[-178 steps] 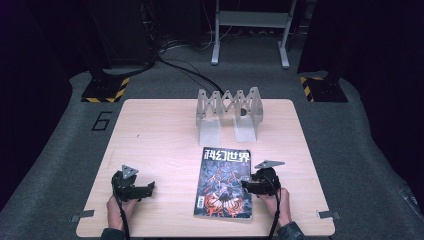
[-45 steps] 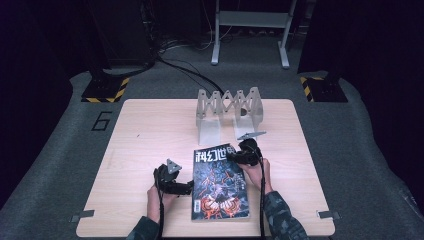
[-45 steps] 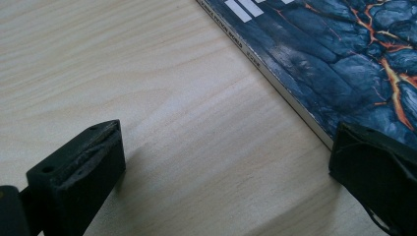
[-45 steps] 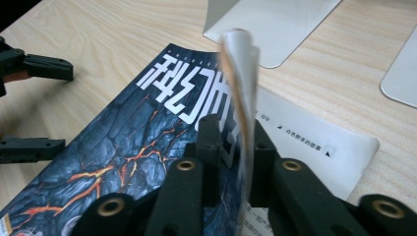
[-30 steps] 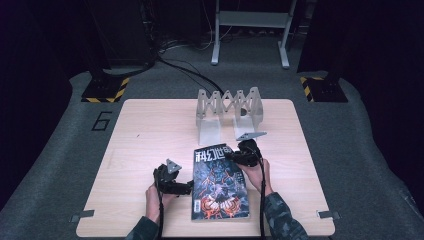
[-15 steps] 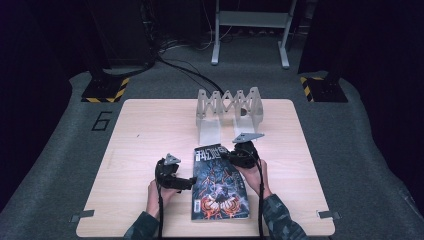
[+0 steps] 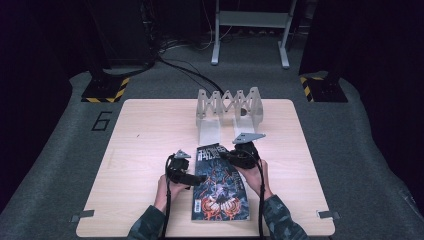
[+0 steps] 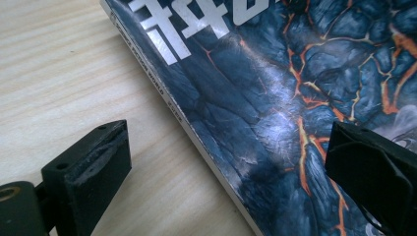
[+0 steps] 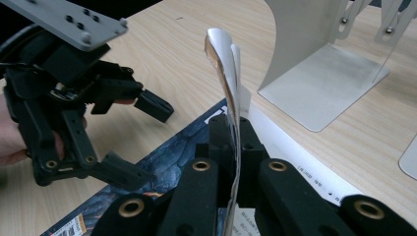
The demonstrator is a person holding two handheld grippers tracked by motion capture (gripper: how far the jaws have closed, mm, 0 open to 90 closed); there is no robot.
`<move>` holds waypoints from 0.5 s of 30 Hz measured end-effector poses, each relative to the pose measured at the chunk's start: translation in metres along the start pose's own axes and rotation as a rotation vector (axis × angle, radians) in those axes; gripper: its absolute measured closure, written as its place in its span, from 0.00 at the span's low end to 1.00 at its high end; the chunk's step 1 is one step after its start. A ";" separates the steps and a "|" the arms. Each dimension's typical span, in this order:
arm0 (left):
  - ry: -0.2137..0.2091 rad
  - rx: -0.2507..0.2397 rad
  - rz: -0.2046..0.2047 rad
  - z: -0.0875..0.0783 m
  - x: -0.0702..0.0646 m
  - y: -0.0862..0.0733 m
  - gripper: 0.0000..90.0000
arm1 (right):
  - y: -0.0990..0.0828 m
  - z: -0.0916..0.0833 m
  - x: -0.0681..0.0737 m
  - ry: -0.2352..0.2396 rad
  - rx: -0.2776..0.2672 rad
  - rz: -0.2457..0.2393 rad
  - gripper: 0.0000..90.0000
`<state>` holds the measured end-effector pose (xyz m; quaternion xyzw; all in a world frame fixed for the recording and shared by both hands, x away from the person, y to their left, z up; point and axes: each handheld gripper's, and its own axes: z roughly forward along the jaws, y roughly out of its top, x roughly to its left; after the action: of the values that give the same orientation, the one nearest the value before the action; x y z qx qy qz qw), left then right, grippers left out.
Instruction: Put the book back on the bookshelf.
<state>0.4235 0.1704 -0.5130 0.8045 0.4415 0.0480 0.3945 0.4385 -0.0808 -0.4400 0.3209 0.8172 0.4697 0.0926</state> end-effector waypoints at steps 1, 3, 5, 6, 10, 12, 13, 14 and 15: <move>0.005 -0.007 -0.003 0.002 0.000 0.000 0.05 | 0.000 0.000 0.000 0.000 0.000 0.000 0.99; -0.027 0.011 -0.010 0.003 0.002 0.001 0.06 | 0.001 -0.002 0.002 -0.002 -0.009 -0.010 0.99; -0.035 0.003 -0.016 0.005 0.001 0.001 0.07 | 0.001 -0.005 0.003 -0.003 -0.018 -0.011 0.99; -0.044 0.009 -0.019 0.006 0.000 0.002 0.08 | 0.002 -0.007 0.004 -0.003 -0.024 -0.018 0.99; -0.033 0.019 0.021 0.011 -0.006 0.004 0.11 | 0.002 -0.010 0.005 -0.003 -0.038 -0.019 0.99; -0.049 0.022 0.024 0.012 -0.008 0.005 0.13 | 0.002 -0.010 0.005 -0.002 -0.038 -0.021 0.99; -0.051 0.021 0.035 0.013 -0.009 0.006 0.14 | 0.001 -0.011 0.005 -0.002 -0.038 -0.020 0.99; -0.053 0.029 0.046 0.012 -0.009 0.006 0.17 | 0.001 -0.011 0.005 -0.002 -0.040 -0.028 0.99; -0.048 0.021 0.040 0.013 -0.010 0.006 0.17 | 0.001 -0.011 0.005 -0.009 -0.041 -0.030 0.99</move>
<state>0.4265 0.1533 -0.5148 0.8182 0.4161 0.0319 0.3954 0.4298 -0.0848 -0.4328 0.3086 0.8116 0.4836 0.1098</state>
